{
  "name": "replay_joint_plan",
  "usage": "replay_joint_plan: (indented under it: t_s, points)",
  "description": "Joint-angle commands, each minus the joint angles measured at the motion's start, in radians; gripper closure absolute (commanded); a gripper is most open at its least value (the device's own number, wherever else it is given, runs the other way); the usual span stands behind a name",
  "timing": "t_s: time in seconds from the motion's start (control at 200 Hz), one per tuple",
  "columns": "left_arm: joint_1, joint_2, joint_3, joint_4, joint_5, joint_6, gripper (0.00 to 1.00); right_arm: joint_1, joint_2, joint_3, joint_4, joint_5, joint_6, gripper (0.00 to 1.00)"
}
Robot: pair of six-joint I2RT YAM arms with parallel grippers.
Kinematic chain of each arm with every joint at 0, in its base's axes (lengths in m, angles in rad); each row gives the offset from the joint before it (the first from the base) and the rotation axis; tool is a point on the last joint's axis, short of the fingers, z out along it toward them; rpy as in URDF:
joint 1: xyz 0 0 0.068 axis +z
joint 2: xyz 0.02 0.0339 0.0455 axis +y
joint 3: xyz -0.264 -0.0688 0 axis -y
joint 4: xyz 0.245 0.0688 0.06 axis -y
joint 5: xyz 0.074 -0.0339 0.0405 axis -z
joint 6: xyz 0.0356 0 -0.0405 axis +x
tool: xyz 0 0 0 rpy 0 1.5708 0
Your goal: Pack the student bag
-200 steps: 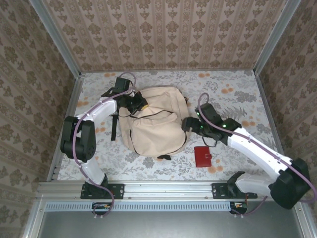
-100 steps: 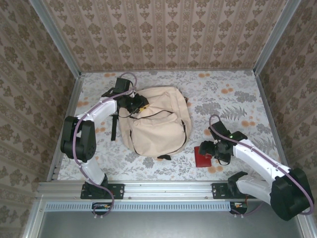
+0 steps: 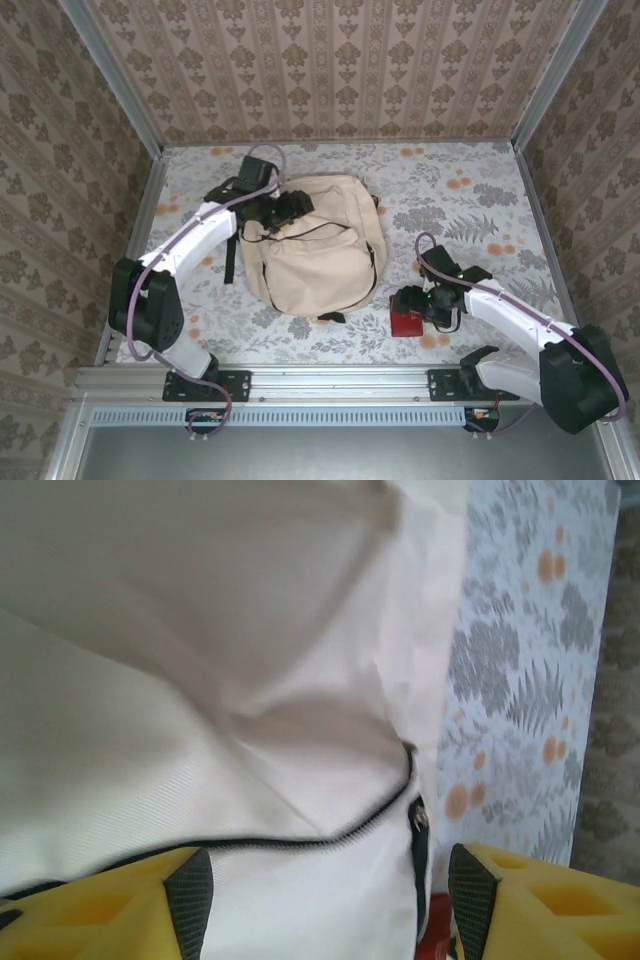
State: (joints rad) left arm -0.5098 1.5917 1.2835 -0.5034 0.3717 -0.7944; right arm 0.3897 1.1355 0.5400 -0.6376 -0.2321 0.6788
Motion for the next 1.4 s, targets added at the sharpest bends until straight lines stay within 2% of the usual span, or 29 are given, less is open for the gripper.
replay_joint_plan:
  t_s: [0.0,0.08,0.175,0.27,0.42,0.555,0.785,1.045,1.395]
  points:
    - [-0.106,-0.020,0.027,-0.064,-0.067,0.011,0.34,-0.003,0.009,-0.022,0.050,-0.105,-0.014,0.18]
    - [-0.193,-0.003,0.018,-0.045,-0.065,-0.017,0.36,-0.003,-0.012,-0.028,0.079,-0.163,-0.019,0.22]
    - [-0.304,0.031,0.007,-0.007,-0.074,-0.069,0.42,-0.010,-0.057,-0.014,0.023,-0.057,-0.030,0.27]
    - [-0.396,0.077,0.017,0.038,-0.079,-0.109,0.50,-0.051,-0.080,-0.033,0.026,-0.060,-0.042,0.29]
    - [-0.480,0.192,0.075,0.031,-0.070,-0.125,0.62,-0.072,-0.064,-0.052,0.052,-0.093,-0.050,0.31]
    - [-0.536,0.297,0.121,0.020,-0.017,-0.125,0.66,-0.097,-0.057,-0.070,0.071,-0.119,-0.055,0.33]
    - [-0.549,0.405,0.141,-0.003,0.046,-0.129,0.69,-0.138,-0.041,-0.106,0.127,-0.177,-0.054,0.40]
    - [-0.547,0.490,0.150,0.015,0.087,-0.133,0.78,-0.143,-0.015,-0.125,0.183,-0.215,-0.048,0.46]
    - [-0.532,0.522,0.119,0.056,0.110,-0.153,0.83,-0.145,0.000,-0.133,0.274,-0.315,-0.029,0.59]
